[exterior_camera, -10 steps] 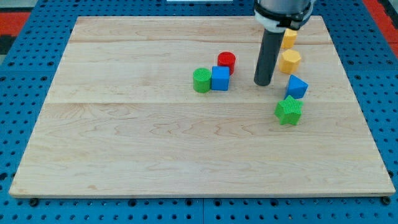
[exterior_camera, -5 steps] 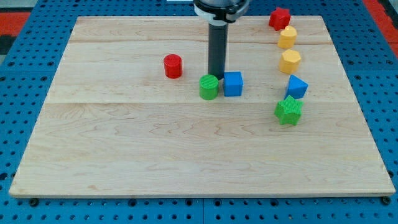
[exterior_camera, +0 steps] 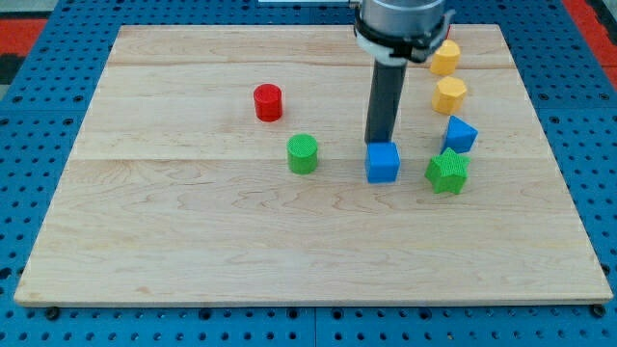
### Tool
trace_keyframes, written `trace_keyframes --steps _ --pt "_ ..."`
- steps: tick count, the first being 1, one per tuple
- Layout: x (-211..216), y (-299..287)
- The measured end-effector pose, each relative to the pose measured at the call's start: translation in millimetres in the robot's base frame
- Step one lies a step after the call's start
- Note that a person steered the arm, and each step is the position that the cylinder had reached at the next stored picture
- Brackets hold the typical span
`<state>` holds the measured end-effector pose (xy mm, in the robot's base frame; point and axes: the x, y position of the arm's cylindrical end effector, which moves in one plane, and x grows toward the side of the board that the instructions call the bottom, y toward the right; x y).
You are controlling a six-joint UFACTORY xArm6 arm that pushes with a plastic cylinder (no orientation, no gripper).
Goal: Move the blue cube to the bottom of the green star
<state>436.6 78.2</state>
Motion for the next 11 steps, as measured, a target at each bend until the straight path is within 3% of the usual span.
trace_keyframes --steps 3,4,5,6,10,11 --pt "57 -44" --pt "73 12" --pt "79 -19" --pt "44 0" --pt "99 33" --pt "51 29"
